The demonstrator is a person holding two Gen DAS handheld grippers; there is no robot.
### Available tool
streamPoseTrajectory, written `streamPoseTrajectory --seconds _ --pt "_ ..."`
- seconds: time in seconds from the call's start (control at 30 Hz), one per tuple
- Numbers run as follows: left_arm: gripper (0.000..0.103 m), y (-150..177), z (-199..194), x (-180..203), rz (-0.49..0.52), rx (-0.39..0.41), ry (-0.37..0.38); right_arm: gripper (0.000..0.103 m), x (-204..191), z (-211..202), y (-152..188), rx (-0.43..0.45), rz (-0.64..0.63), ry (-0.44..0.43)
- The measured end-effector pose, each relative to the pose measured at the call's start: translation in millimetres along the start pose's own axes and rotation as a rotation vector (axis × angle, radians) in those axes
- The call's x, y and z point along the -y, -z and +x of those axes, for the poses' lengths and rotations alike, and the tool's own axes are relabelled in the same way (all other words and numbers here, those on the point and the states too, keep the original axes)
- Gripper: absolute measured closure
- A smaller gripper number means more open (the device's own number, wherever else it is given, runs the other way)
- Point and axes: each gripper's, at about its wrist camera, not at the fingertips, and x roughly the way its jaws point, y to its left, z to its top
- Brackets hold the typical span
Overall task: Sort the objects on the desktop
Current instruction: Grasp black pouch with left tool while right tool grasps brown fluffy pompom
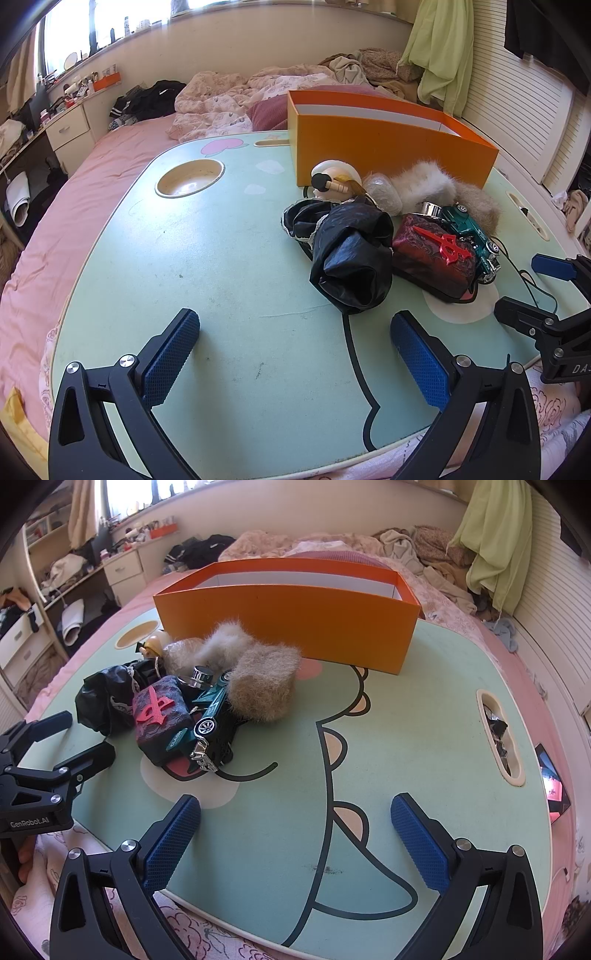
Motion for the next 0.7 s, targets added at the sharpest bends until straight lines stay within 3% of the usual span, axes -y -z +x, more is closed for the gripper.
streamPoseTrajectory --seconds 0.23,0.33,0.43,0.53,0.63,0.7 --pt "0.0 -0.5 -0.1 0.2 -0.003 0.001 -0.002 0.001 6.7 -5.3 -2.7 0.03 0.039 -0.035" --pt "0.0 -0.1 -0.2 0.1 -0.003 0.001 -0.002 0.014 19.3 -18.0 -2.4 0.095 0.124 -0.096" --pt "0.0 -0.9 -1.0 0.4 -0.006 0.003 -0.003 0.015 36.7 -27.2 -14.2 0.155 0.232 -0.146" --pt "0.0 -1.0 -1.2 0.3 -0.007 0.004 -0.005 0.015 45.1 -20.9 -37.1 0.154 0.329 -0.218" --pt "0.0 -1.1 -1.3 0.4 -0.009 0.005 -0.006 0.015 36.7 -5.7 -62.7 0.137 0.339 -0.253" --pt "0.0 -1.1 -1.2 0.4 -0.01 0.005 -0.007 0.023 32.0 7.8 -71.8 0.094 0.333 -0.267"
